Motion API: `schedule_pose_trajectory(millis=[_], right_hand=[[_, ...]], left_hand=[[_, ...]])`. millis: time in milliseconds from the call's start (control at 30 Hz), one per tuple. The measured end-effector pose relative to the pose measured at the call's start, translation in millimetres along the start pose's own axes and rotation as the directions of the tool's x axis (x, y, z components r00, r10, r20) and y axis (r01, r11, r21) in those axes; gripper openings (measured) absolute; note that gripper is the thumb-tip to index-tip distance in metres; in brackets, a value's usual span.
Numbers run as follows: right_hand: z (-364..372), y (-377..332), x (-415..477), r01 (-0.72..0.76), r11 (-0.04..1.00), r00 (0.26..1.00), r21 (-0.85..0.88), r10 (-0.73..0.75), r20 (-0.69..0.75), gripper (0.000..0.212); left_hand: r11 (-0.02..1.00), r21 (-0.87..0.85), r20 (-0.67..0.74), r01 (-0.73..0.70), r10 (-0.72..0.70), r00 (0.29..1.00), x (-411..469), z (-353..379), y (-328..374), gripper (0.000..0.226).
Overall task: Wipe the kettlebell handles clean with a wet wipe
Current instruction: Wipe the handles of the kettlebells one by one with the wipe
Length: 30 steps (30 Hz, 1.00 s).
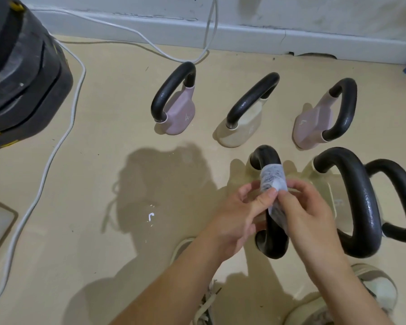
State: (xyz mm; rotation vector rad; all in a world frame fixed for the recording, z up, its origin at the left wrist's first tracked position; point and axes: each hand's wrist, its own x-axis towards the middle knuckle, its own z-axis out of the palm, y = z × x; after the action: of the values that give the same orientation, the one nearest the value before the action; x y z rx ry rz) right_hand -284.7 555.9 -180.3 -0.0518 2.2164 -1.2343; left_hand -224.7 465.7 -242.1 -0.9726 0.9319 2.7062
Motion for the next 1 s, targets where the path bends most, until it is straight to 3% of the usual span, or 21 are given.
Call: schedule_pose_trajectory(millis=[100, 200, 300, 400, 533, 633, 767, 833, 1000], right_hand=[[-9, -4, 3, -0.239, 0.913, 0.963, 0.331, 0.179, 0.201, 0.018], [-11, -1, 0, -0.238, 0.89, 0.962, 0.388, 0.161, 0.22, 0.02], [-5, 3, -3, -0.11, 0.969, 0.989, 0.222, 0.084, 0.123, 0.034], [-4, -1, -5, 0.002, 1.0, 0.989, -0.008, 0.0, 0.151, 0.053], [-8, -4, -4, 0.031, 0.998, 0.982, -0.057, -0.02, 0.187, 0.053], [-10, -6, -3, 0.037, 0.993, 0.985, -0.113, -0.017, 0.172, 0.051], [-12, -12, 4, -0.015, 0.984, 0.985, -0.175, 0.045, 0.167, 0.046], [-13, -14, 8, -0.021, 0.971, 0.985, -0.237, 0.061, 0.161, 0.042], [-11, -13, 9, 0.099, 0.903, 0.991, -0.417, -0.053, 0.12, 0.032]], left_hand=[[0.994, -0.099, 0.045, 0.048, -0.044, 0.998, -3, -8, -2, 0.05], [0.982, -0.166, 0.069, 0.09, -0.079, 0.994, -6, -15, -9, 0.042], [0.962, -0.248, 0.069, 0.115, -0.1, 0.993, -4, -18, -17, 0.042], [0.943, -0.312, 0.024, 0.118, -0.116, 0.993, -1, -17, -20, 0.039], [0.975, -0.215, -0.106, 0.049, -0.074, 0.992, 5, -9, -18, 0.018], [0.981, -0.186, -0.202, -0.055, 0.017, 0.979, 6, -5, -12, 0.019], [0.98, -0.036, -0.467, -0.195, 0.156, 0.871, 2, -11, 0, 0.01], [0.97, 0.04, -0.533, -0.242, 0.225, 0.816, -1, -17, 8, 0.01], [0.919, 0.237, -0.396, -0.314, 0.387, 0.833, -21, -4, 33, 0.005]])
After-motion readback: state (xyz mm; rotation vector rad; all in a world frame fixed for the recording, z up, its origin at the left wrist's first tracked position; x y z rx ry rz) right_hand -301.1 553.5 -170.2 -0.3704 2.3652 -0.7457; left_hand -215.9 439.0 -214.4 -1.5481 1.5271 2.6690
